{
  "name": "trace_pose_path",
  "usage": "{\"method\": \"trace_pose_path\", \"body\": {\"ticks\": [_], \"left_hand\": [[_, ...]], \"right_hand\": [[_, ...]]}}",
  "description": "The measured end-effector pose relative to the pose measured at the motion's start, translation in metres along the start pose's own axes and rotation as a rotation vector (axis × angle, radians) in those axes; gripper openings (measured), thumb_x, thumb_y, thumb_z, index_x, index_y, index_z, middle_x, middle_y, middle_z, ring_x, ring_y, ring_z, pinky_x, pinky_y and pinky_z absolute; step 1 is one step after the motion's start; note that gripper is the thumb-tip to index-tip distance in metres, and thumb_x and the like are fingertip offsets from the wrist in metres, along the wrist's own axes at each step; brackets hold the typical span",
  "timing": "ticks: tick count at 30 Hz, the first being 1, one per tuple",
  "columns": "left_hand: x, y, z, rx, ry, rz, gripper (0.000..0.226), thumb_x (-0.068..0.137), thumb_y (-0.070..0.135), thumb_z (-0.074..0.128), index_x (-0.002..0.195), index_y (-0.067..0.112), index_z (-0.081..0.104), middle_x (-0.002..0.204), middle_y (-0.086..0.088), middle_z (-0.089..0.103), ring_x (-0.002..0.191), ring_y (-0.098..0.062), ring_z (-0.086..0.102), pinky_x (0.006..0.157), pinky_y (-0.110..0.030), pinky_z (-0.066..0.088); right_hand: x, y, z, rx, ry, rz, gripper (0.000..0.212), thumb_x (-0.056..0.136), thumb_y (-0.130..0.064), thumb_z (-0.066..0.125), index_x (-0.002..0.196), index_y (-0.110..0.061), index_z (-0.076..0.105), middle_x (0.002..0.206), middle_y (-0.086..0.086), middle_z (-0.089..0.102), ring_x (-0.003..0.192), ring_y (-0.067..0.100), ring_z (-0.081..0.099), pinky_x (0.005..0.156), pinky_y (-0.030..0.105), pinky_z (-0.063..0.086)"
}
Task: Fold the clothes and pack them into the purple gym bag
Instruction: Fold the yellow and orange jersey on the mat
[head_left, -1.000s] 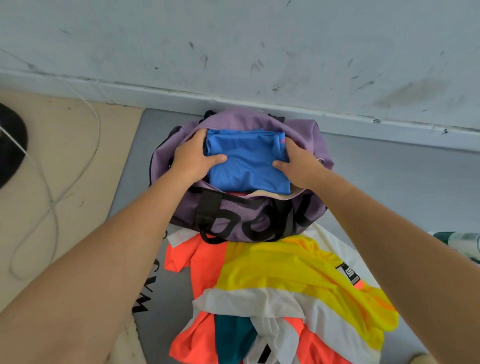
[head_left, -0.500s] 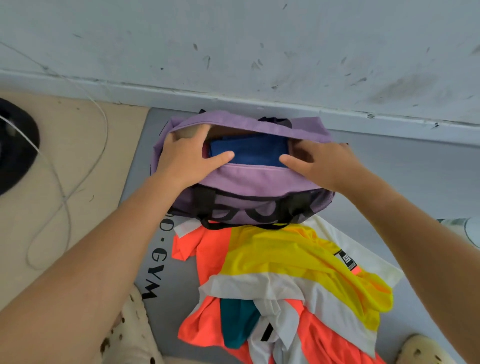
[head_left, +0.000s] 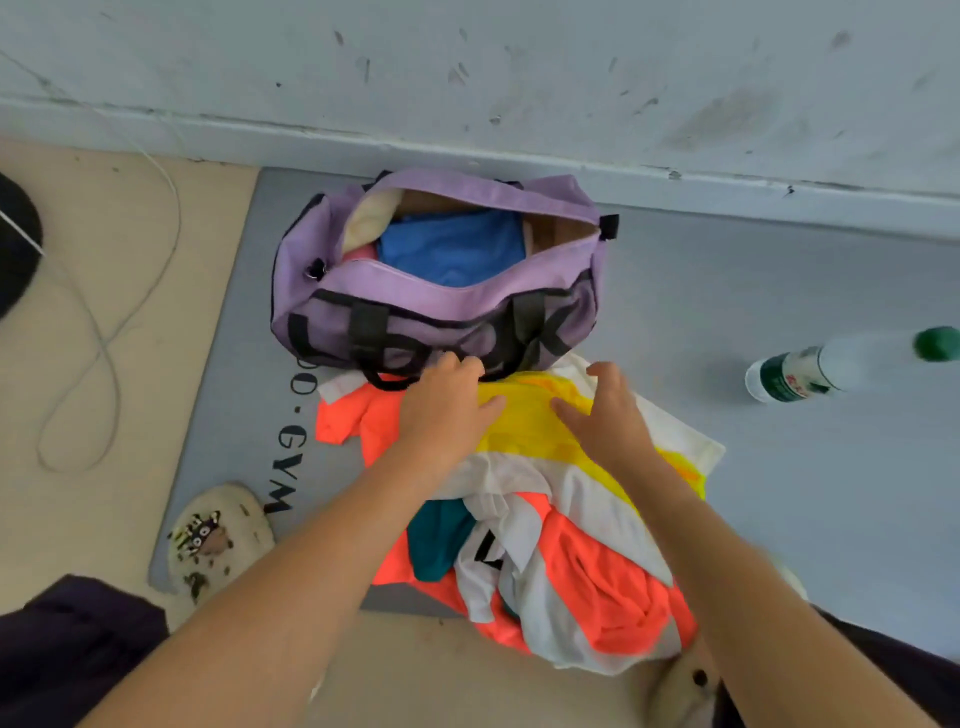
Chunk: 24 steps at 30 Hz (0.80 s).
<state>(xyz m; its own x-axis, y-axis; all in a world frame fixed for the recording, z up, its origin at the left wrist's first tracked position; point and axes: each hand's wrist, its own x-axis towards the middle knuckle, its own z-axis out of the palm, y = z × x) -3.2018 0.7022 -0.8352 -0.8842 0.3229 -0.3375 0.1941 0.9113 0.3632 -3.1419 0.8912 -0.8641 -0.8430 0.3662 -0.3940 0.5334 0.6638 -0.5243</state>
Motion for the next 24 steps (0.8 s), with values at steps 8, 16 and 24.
{"method": "trace_pose_path", "body": {"ticks": [8, 16, 24], "left_hand": [[-0.021, -0.021, 0.025, -0.237, -0.04, -0.125, 0.023, 0.085, 0.031, 0.072, 0.102, 0.015, 0.07, 0.101, -0.008, 0.061, 0.098, -0.028, 0.059, 0.078, -0.038, 0.046], [-0.034, 0.006, -0.032, -0.55, -0.076, -0.074, 0.013, 0.095, 0.024, 0.057, 0.087, 0.015, 0.057, 0.075, 0.004, 0.053, 0.073, -0.014, 0.048, 0.06, -0.025, 0.035], [-0.088, 0.062, -0.112, -0.645, -0.107, 0.083, 0.031, 0.095, 0.053, 0.05, 0.082, 0.026, 0.061, 0.074, 0.012, 0.058, 0.071, -0.004, 0.054, 0.062, -0.023, 0.039]], "right_hand": [[-0.03, 0.027, -0.01, -0.009, -0.009, 0.006, 0.024, 0.089, -0.035, 0.065, 0.079, -0.014, 0.066, 0.087, 0.01, 0.058, 0.087, 0.031, 0.057, 0.078, 0.039, 0.043], [-0.056, -0.013, -0.087, 0.052, -0.132, -0.17, 0.038, 0.097, -0.029, 0.057, 0.077, 0.004, 0.058, 0.066, 0.006, 0.042, 0.063, 0.015, 0.037, 0.059, 0.032, 0.03], [-0.121, -0.084, -0.175, 0.252, -0.006, -0.296, 0.034, 0.095, -0.029, 0.058, 0.069, -0.01, 0.049, 0.063, 0.0, 0.033, 0.056, 0.01, 0.03, 0.046, 0.018, 0.024]]}}
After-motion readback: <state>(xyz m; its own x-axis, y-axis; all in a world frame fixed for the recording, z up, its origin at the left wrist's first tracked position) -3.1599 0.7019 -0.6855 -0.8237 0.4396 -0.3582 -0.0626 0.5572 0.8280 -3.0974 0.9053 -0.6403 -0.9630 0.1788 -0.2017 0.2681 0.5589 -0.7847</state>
